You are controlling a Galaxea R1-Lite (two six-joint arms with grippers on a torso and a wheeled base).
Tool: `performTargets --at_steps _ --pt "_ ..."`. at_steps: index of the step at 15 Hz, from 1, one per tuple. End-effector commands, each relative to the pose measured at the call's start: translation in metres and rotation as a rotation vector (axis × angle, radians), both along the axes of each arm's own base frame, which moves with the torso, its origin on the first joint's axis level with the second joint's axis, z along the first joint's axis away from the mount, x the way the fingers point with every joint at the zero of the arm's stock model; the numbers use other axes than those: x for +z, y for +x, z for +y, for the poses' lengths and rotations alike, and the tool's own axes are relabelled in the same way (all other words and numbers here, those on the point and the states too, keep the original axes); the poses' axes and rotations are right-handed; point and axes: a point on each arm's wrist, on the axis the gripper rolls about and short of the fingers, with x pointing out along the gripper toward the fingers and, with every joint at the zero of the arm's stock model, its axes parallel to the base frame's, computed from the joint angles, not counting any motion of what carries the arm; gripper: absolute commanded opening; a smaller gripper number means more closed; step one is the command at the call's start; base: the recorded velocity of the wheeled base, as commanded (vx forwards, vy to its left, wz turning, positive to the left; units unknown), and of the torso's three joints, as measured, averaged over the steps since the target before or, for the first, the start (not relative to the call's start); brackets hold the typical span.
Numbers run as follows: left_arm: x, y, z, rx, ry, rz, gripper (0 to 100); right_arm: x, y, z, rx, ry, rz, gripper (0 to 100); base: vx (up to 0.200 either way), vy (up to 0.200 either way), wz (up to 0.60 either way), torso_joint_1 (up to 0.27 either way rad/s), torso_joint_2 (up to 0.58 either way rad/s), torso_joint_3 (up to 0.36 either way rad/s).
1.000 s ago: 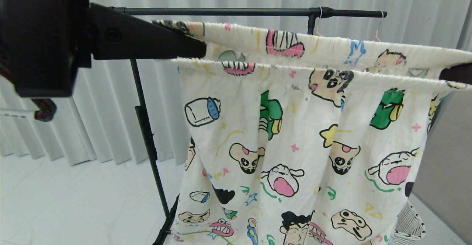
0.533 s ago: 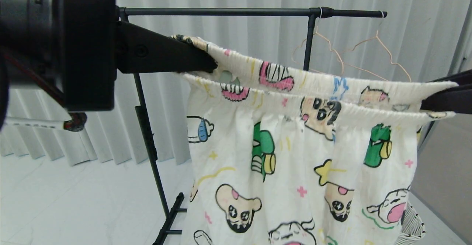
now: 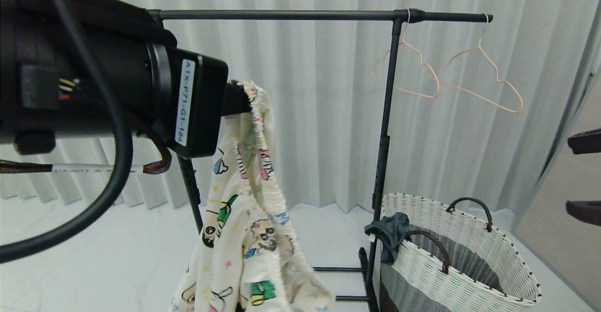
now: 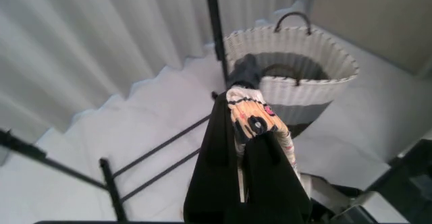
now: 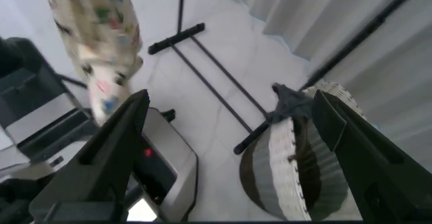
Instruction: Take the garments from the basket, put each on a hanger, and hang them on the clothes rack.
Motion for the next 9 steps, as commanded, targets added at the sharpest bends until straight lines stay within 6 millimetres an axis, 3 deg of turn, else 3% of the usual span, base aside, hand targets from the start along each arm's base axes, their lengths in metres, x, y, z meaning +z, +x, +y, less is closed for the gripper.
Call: performTargets --at_steps 1,3,5,8,9 --pt "-0.003 -0.001 0.002 0.019 0.015 0.000 0 -0.006 -0.001 -0.020 -0.174 -0.015 -0.015 100 0.000 0.000 0.00 0.000 0.00 0.000" --pt "-0.006 0.000 0.011 0.093 0.034 -0.015 0 -0.015 0.011 -0.037 -0.462 -0.110 0.002 100 0.000 0.000 0.00 0.000 0.00 0.000" --pt "-0.012 0.004 0.026 0.211 0.071 -0.026 0 -0.024 0.016 -0.053 -0.645 -0.179 0.030 100 0.000 0.000 0.00 0.000 0.00 0.000" --pt "-0.027 0.011 0.051 0.474 0.203 -0.063 0 -0.040 0.023 -0.077 -0.801 -0.382 0.027 100 0.000 0.000 0.00 0.000 0.00 0.000" --pt "-0.028 0.010 0.055 0.491 0.202 -0.060 0 -0.043 0.025 -0.082 -0.824 -0.419 0.007 100 0.000 0.000 0.00 0.000 0.00 0.000"
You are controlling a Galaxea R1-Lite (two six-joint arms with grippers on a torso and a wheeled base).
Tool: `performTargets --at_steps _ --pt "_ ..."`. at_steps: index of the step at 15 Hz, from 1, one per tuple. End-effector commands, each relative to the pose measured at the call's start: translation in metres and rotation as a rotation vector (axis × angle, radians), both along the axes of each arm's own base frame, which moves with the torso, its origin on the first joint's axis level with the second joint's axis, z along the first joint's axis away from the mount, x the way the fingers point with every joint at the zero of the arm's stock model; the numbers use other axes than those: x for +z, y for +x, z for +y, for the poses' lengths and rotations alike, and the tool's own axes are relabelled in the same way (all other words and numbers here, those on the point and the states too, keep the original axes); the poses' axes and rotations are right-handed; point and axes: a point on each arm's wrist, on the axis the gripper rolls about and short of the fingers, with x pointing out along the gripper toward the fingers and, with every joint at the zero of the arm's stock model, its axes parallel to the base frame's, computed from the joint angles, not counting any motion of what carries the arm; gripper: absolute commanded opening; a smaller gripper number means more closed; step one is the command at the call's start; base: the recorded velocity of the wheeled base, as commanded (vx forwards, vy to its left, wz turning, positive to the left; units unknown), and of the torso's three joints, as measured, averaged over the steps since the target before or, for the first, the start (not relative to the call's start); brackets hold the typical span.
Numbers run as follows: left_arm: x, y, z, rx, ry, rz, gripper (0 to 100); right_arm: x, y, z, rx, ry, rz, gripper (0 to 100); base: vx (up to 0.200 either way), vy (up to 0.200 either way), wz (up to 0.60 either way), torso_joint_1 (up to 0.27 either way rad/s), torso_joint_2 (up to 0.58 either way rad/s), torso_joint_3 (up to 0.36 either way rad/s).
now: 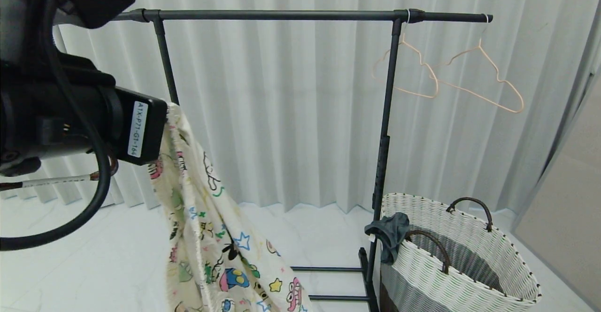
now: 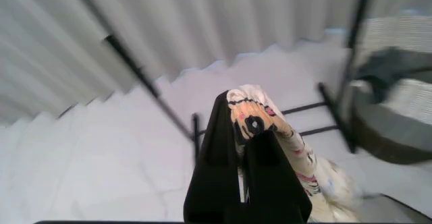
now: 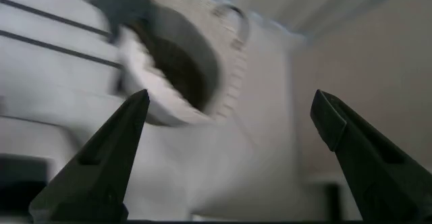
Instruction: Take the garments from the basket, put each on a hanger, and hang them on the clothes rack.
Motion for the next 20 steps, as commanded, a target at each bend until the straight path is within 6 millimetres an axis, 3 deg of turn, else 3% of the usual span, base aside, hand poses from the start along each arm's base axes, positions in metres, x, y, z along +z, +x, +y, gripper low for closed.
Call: performTargets --at_steps 1,5,10,20 --pt "-0.002 -0.005 0.015 0.046 0.000 -0.004 0 -0.016 0.004 -0.014 -0.093 -0.100 0.010 100 0.000 0.000 0.00 0.000 0.00 0.000" --pt "-0.006 -0.008 0.018 0.050 0.008 0.002 0 -0.022 0.019 -0.014 -0.037 -0.078 -0.104 100 0.000 0.000 0.00 0.000 0.00 0.000" --pt "-0.006 -0.011 0.020 0.049 0.013 -0.002 0 -0.022 0.019 -0.012 -0.014 0.002 -0.115 100 0.000 0.000 0.00 0.123 -0.11 -0.113" --pt "-0.002 -0.017 0.025 0.047 0.002 -0.020 0 -0.023 0.020 -0.011 0.023 0.026 -0.110 100 0.000 0.000 0.00 0.198 -0.53 -0.242"
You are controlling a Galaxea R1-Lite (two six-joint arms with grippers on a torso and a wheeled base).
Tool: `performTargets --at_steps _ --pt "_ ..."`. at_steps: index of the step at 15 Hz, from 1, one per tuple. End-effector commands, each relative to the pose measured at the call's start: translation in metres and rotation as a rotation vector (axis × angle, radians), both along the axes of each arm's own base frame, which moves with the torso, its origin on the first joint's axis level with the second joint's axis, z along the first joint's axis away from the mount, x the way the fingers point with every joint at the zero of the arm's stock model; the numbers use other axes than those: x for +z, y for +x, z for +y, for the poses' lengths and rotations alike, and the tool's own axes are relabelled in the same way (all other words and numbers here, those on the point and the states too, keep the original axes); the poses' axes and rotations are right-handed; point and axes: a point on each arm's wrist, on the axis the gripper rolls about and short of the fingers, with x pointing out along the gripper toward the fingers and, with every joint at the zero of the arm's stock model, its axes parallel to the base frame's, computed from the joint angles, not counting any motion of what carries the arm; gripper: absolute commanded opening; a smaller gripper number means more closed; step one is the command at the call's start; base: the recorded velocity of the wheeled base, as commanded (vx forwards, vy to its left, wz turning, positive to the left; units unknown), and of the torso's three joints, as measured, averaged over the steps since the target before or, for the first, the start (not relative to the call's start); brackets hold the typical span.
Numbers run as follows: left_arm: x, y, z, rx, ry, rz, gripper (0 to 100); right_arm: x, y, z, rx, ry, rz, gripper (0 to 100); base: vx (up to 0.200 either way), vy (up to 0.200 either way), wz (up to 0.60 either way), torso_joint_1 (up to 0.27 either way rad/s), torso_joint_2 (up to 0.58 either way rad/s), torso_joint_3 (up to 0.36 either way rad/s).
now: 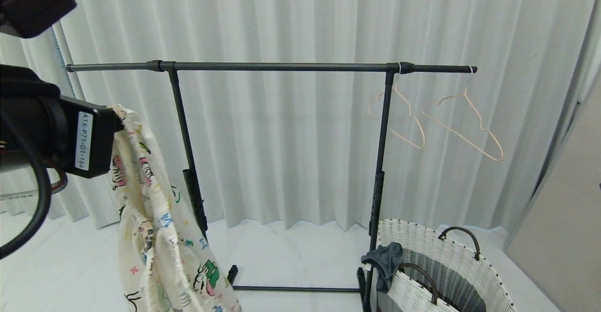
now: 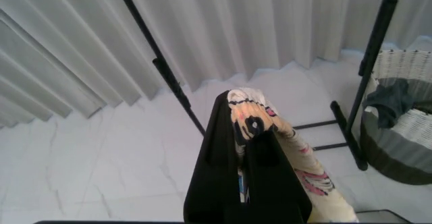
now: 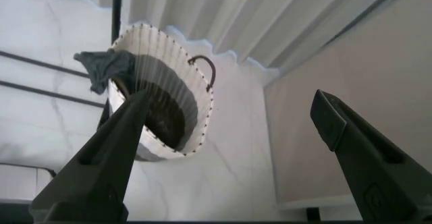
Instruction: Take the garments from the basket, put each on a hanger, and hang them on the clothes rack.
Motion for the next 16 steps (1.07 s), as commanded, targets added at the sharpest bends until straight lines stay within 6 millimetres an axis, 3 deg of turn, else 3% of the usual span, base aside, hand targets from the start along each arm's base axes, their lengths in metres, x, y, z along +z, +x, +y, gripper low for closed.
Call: performTargets --at_steps 1,14,16 --pt "0.0006 -0.0018 0.0020 0.002 0.021 -0.007 0 -0.0002 0.0015 0.0000 0.003 0.001 0.003 100 0.000 0.000 0.00 0.359 -0.46 -0.251" --pt "0.0029 -0.0109 0.0104 0.010 0.073 -0.035 0 -0.0055 0.0070 0.0010 0.033 0.023 0.029 100 0.000 0.000 0.00 0.263 -0.50 -0.251" --pt "0.0023 -0.0112 0.0106 0.010 0.074 -0.034 0 -0.0055 0.0070 0.0010 0.033 0.023 0.029 100 0.000 -0.200 0.00 0.071 -0.14 -0.068"
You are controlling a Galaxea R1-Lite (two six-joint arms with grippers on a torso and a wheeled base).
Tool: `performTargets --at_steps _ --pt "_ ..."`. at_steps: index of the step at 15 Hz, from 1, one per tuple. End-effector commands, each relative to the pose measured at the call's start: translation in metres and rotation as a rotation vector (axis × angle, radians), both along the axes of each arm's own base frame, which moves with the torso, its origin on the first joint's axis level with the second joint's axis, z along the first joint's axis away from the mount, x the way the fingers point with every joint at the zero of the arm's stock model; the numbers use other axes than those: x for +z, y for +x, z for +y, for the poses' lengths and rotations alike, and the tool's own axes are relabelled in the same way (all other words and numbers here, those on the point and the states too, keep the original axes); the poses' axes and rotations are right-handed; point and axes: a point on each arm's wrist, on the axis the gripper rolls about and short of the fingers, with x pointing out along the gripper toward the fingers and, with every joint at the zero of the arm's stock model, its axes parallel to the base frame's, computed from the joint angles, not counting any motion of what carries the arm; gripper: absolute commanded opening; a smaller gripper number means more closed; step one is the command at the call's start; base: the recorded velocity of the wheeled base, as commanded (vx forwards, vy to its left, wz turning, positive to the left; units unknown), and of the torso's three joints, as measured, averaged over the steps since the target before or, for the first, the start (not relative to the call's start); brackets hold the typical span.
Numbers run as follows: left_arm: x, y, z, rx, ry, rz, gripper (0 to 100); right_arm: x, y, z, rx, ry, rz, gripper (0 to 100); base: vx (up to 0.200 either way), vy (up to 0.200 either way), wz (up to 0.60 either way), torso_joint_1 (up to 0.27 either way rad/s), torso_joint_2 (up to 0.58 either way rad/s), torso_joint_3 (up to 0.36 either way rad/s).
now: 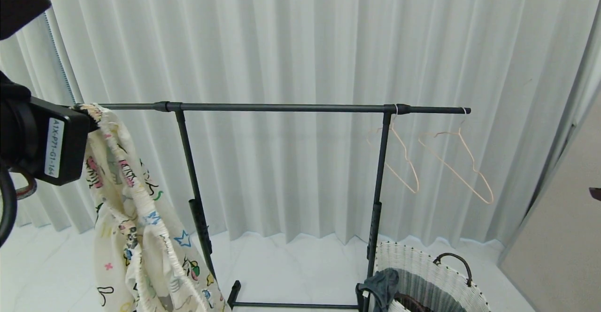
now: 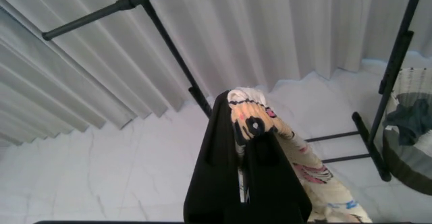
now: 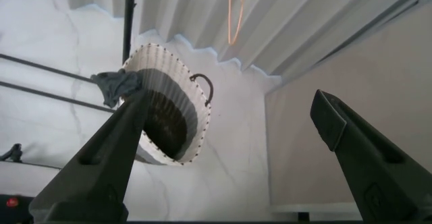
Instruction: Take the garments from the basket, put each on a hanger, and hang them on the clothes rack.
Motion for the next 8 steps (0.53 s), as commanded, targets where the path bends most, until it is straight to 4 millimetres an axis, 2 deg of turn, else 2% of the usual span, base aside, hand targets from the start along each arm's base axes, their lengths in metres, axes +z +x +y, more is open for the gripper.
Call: performTargets --at_steps 1,7,8 --pt "-0.0010 -0.0006 0.0003 -0.001 0.001 0.002 0 -0.0002 0.0008 0.0000 0.002 0.001 0.002 100 0.000 -0.200 0.00 0.022 -0.06 -0.022" --pt "-0.0025 -0.0004 0.0001 0.000 0.006 0.006 0 -0.0012 0.0016 0.0000 0.002 0.001 0.008 100 0.000 -0.200 0.00 0.012 0.00 -0.004" --pt "-0.0029 -0.0002 0.0002 0.003 0.005 0.007 0 -0.0010 0.0017 -0.0002 0.000 0.001 0.007 100 0.200 -0.200 0.00 0.002 0.01 -0.002"
